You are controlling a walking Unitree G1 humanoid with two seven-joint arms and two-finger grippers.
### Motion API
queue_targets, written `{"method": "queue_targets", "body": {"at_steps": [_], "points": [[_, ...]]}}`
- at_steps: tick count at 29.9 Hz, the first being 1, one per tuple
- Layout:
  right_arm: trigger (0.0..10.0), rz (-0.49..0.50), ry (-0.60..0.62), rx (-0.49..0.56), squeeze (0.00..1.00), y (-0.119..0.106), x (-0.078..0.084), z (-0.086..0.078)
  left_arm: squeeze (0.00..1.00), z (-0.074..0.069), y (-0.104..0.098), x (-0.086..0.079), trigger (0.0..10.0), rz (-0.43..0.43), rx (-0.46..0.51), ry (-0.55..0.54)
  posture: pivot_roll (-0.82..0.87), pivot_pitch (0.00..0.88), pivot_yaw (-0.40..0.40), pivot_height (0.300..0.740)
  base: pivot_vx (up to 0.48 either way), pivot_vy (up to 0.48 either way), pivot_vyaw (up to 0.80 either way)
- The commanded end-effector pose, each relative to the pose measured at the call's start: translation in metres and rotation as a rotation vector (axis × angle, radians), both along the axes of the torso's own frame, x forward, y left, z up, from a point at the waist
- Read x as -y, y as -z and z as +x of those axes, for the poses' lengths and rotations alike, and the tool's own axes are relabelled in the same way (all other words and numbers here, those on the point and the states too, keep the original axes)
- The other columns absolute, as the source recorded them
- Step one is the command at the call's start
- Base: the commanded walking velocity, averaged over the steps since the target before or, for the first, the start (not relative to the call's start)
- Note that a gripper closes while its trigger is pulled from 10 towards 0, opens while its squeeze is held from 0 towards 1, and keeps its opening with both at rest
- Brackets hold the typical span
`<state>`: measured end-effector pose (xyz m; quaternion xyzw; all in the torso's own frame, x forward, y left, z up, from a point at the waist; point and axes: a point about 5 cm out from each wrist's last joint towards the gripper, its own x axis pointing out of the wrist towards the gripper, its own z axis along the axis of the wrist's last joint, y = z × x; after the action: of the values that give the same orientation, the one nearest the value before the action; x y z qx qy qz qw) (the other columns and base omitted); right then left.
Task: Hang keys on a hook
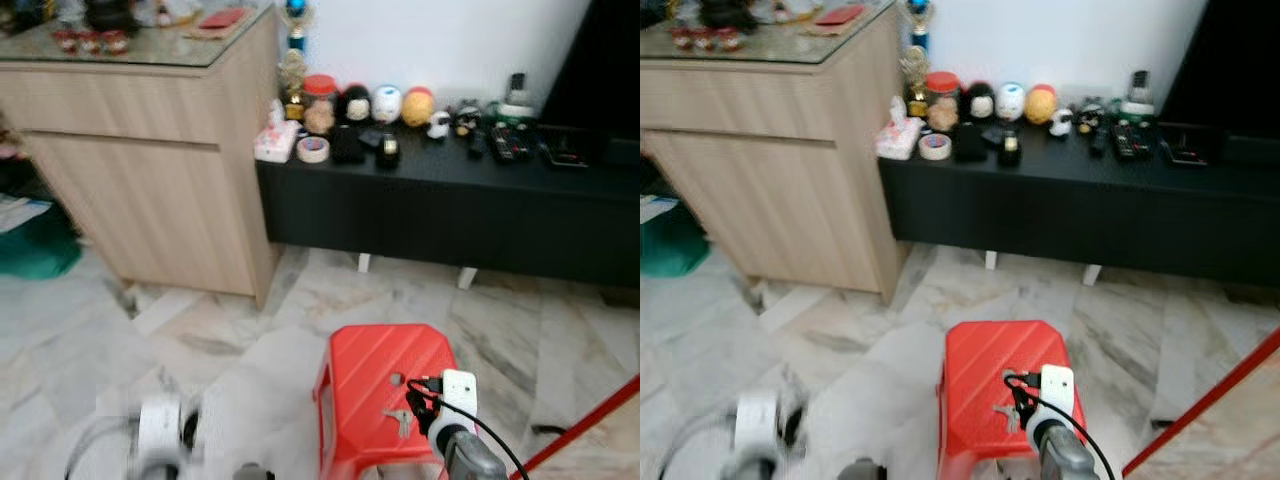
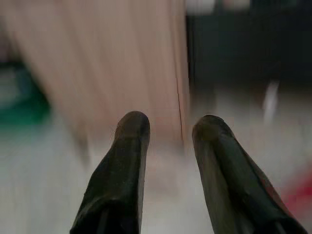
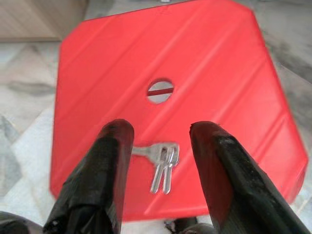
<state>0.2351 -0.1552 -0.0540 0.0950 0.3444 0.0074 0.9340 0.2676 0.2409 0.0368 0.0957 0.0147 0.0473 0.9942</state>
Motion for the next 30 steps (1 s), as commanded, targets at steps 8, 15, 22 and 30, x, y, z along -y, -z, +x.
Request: {"method": "queue_targets", "body": {"at_steps": [8,15,22,30], "points": [[10.0,-0.028,0.004,-0.042,0.0,0.007,0.004,-0.01,0.0,0.003,0.011,0.008,10.0,0.086,-0.131,0.036,0.07,0.0,-0.017,0.652,0.0,0.0,0.0],[10.0,-0.028,0.016,0.04,0.0,-0.002,0.005,0.001,0.0,0.001,0.002,0.014,10.0,0.004,-0.085,0.045,0.07,0.0,-0.017,0.652,0.0,0.0,0.0],[10.0,-0.041,0.018,0.058,0.0,-0.006,0.007,0.006,0.0,-0.008,0.008,0.018,10.0,-0.028,-0.091,0.021,0.07,0.0,-0.025,0.648,0.0,0.0,0.0],[10.0,-0.057,0.035,0.1,0.0,-0.012,0.008,0.012,0.0,-0.014,0.013,0.022,10.0,-0.042,-0.121,0.027,0.07,0.0,-0.025,0.613,0.0,0.0,0.0]]}}
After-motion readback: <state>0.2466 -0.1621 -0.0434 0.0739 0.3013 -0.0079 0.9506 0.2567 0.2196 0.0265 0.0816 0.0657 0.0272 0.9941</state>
